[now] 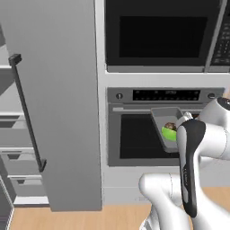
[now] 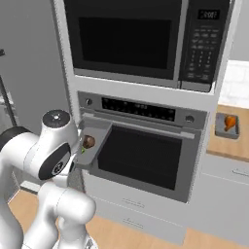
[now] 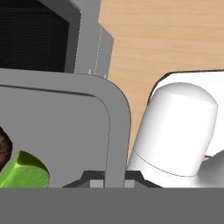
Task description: Take the meat container that has the chicken drumstick and place it on the second highest rack of the freezer. Then take the vegetable container that has the mushroom and lemon wedge and place it on the highest rack of the freezer.
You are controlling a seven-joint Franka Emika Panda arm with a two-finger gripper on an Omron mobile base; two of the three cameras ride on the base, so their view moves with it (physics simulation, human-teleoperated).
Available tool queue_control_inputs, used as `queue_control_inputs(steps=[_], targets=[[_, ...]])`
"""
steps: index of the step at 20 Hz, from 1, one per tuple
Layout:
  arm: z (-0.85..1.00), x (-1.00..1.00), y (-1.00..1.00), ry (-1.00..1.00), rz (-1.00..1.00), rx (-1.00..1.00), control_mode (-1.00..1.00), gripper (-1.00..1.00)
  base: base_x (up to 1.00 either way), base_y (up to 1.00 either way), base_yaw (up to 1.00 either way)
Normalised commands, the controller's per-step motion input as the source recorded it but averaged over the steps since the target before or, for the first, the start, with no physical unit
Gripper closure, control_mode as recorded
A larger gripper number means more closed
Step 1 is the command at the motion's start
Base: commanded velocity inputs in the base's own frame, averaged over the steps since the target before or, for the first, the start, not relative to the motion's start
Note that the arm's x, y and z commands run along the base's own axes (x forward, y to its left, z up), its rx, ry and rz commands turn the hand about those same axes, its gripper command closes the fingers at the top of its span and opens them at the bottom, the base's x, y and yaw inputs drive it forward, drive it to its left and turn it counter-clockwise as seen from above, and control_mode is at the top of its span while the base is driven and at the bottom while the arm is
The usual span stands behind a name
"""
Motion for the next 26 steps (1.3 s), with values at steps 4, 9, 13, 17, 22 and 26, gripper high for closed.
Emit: queue_control_inputs(steps=[4, 9, 13, 17, 22, 26], targets=[[0.00, 0.00, 0.00, 0.00, 0.00, 0.00, 1.00, 1.00, 0.31, 1.00, 0.04], [0.00, 0.00, 0.00, 0.00, 0.00, 0.00, 1.00, 1.00, 0.37, 1.00, 0.03], [0.00, 0.00, 0.00, 0.00, 0.00, 0.00, 1.00, 1.00, 0.36, 1.00, 0.03], [0.00, 0.00, 0.00, 0.00, 0.00, 0.00, 1.00, 1.00, 0.31, 1.00, 0.00], [0.00, 0.00, 0.00, 0.00, 0.00, 0.00, 1.00, 1.00, 0.33, 0.74, 0.00], [0.00, 0.00, 0.00, 0.00, 0.00, 0.00, 1.00, 1.00, 0.32, 0.10, -0.02]])
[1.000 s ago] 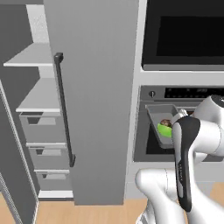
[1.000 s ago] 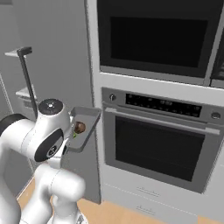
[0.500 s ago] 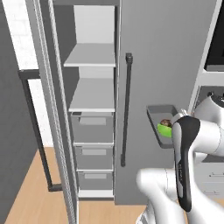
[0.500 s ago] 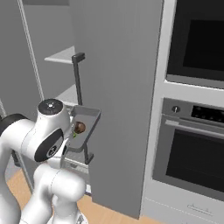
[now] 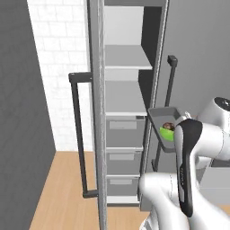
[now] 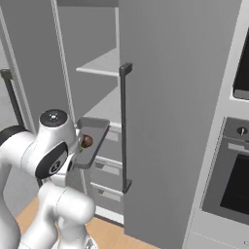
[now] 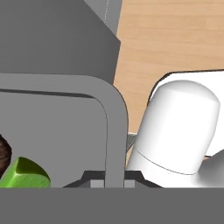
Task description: Take the meat container that has the chicken drumstick and place it on the second highest rack of the freezer. Then take the vegetable container that has the mushroom and lemon wedge and place it on the highest rack of the freezer.
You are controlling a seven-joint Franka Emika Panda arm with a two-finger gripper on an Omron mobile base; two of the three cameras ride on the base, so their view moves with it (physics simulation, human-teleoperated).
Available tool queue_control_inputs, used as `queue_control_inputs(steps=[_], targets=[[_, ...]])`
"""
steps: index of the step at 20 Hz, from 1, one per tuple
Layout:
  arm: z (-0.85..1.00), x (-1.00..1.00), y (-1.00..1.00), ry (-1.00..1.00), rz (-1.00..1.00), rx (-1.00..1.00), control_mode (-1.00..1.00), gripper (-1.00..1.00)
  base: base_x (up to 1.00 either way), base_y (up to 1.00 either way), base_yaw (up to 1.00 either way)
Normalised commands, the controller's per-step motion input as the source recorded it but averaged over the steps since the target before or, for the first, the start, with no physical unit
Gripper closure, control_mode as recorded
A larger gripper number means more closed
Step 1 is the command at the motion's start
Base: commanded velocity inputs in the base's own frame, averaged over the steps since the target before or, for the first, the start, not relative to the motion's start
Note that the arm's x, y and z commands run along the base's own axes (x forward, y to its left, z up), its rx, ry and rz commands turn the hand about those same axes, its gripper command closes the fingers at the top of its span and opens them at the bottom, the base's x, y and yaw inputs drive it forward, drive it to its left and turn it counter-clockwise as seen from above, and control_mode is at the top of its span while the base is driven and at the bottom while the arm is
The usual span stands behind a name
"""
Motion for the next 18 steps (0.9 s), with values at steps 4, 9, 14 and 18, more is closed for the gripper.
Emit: queue_control_inputs(steps=[4, 9, 14, 18], targets=[[0.00, 0.00, 0.00, 0.00, 0.00, 0.00, 1.00, 1.00, 0.35, 0.00, 0.00], [0.00, 0.00, 0.00, 0.00, 0.00, 0.00, 1.00, 1.00, 0.64, 0.14, 0.00], [0.00, 0.00, 0.00, 0.00, 0.00, 0.00, 1.00, 1.00, 0.46, 0.42, 0.00], [0.00, 0.00, 0.00, 0.00, 0.00, 0.00, 1.00, 1.00, 0.00, 0.38, 0.00]])
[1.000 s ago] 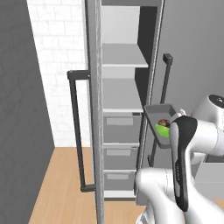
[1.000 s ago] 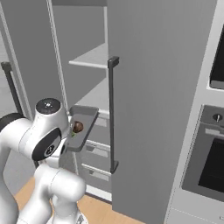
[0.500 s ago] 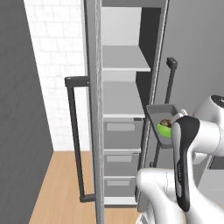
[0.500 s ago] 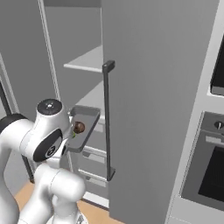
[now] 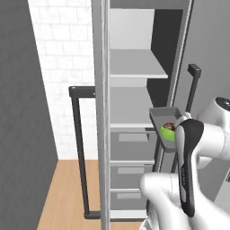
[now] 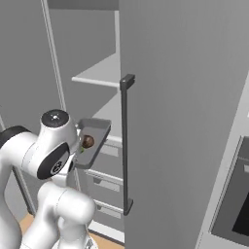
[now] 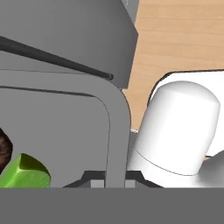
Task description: Take the meat container that has the chicken drumstick and place it on the second highest rack of the freezer. Then take the vegetable container that has the mushroom and lemon wedge and place it on the highest rack of the freezer.
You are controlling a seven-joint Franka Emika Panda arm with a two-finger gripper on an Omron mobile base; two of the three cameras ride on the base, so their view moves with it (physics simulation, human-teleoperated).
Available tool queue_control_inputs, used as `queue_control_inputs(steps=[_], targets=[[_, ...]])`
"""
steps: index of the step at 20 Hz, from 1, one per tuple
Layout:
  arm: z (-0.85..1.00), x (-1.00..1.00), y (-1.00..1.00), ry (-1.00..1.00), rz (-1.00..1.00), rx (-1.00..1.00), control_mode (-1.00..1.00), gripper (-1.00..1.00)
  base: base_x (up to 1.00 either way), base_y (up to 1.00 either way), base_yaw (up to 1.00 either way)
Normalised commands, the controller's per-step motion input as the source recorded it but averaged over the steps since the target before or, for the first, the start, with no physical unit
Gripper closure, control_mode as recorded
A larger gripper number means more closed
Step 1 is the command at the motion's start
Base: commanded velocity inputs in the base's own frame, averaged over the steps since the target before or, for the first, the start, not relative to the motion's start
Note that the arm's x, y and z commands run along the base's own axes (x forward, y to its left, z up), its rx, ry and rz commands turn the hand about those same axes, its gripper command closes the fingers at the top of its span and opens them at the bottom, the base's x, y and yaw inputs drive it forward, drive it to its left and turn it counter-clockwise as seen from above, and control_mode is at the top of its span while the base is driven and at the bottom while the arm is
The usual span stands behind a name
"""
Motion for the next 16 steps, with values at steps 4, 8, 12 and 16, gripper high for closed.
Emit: queue_control_inputs(steps=[4, 8, 12, 16], targets=[[0.00, 0.00, 0.00, 0.00, 0.00, 0.00, 1.00, 1.00, 0.00, 0.13, -0.02], [0.49, -0.08, 0.17, -0.27, -0.02, -0.07, -1.00, 1.00, 0.00, 0.00, 0.00], [0.89, -0.01, 0.23, -0.27, 0.00, -0.02, -1.00, 1.00, 0.00, 0.00, 0.00], [0.94, 0.25, 0.13, 0.03, 0.00, 0.00, -1.00, 1.00, 0.00, 0.00, 0.00]])
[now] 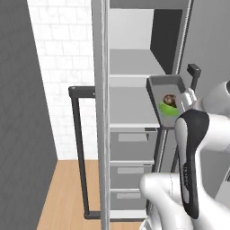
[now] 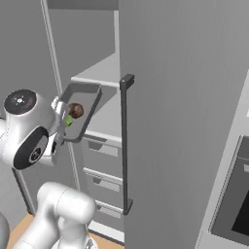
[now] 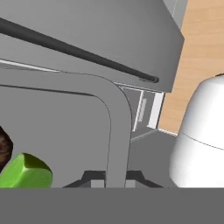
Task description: Take the meat container that has the chicken drumstick and place it on the second highest rack of the freezer. Then take the vegetable container that has the mushroom and lemon wedge and place it on the highest rack of the freezer.
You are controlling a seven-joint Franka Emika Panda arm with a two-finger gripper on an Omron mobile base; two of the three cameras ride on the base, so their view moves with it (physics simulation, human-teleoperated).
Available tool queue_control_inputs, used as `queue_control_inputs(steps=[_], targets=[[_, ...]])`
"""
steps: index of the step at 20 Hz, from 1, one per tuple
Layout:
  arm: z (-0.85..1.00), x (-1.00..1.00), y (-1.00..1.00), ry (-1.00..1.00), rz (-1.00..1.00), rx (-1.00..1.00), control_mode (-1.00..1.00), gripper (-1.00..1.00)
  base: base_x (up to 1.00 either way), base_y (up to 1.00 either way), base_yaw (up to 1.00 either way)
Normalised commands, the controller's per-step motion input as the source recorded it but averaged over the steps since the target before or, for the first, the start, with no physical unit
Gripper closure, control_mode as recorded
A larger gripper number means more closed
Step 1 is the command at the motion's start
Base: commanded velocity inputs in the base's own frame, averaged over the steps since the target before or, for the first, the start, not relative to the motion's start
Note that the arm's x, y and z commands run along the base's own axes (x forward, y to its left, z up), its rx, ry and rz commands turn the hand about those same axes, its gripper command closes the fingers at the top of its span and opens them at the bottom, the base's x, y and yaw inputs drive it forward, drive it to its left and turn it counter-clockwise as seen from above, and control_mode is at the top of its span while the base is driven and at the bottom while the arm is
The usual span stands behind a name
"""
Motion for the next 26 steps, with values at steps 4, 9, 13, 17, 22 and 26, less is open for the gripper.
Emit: queue_control_inputs(steps=[4, 9, 13, 17, 22, 26], targets=[[0.76, 0.75, 0.18, 0.12, 0.00, 0.00, -1.00, 1.00, 0.00, 0.00, 0.00], [0.46, 0.83, 0.06, 0.04, 0.00, 0.00, -1.00, 1.00, 0.00, 0.00, 0.00], [0.06, 0.68, 0.00, -0.06, -0.07, 0.00, -1.00, 1.00, 0.00, 0.00, 0.00], [0.00, 0.71, 0.00, -0.04, -0.09, 0.00, -1.00, 1.00, 0.00, 0.00, 0.00], [0.00, 0.74, 0.00, -0.12, -0.08, 0.00, -1.00, 1.00, 0.00, 0.00, 0.00], [0.05, 0.81, -0.02, -0.02, -0.07, 0.00, -1.00, 1.00, 0.00, 0.00, 0.00]])
